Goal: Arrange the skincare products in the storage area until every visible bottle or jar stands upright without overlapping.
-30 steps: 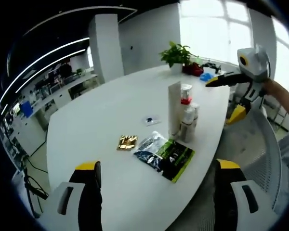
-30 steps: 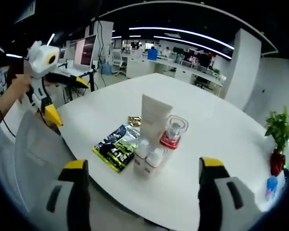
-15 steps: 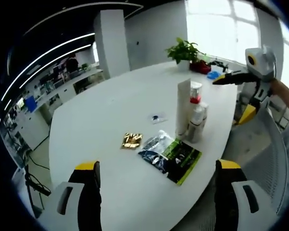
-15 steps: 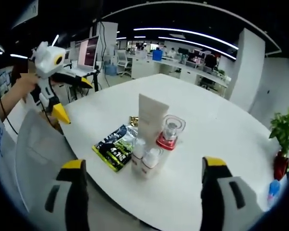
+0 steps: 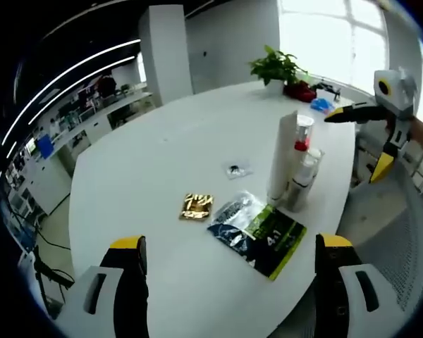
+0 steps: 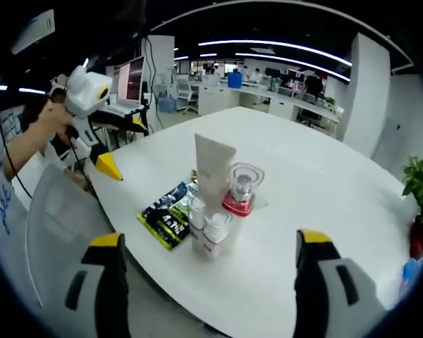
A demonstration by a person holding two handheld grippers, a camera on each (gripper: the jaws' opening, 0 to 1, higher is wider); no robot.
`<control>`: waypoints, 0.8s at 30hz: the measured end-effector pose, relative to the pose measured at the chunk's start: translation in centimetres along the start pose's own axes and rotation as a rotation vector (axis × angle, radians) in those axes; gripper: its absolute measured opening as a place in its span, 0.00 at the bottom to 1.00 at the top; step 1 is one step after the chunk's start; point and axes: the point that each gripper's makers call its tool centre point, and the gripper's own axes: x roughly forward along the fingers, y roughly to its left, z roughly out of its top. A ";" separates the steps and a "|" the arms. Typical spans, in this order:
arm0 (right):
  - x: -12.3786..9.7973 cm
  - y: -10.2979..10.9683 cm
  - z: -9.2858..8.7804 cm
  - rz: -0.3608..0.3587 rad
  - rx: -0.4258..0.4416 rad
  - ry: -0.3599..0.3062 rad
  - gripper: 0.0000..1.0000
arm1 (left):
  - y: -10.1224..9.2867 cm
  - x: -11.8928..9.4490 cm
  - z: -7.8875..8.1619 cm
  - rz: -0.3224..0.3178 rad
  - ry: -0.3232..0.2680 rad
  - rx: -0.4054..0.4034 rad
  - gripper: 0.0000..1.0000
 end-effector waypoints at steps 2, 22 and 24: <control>0.0 -0.1 -0.1 -0.007 -0.008 0.007 1.00 | 0.7 0.7 0.3 -0.002 0.004 0.002 0.97; 0.3 -0.3 -0.4 -0.020 0.007 0.025 1.00 | 4.2 7.4 1.5 -0.060 0.076 0.030 0.89; 0.3 -0.3 -0.4 -0.022 0.007 0.030 1.00 | 4.0 7.8 1.7 -0.058 0.078 0.035 0.88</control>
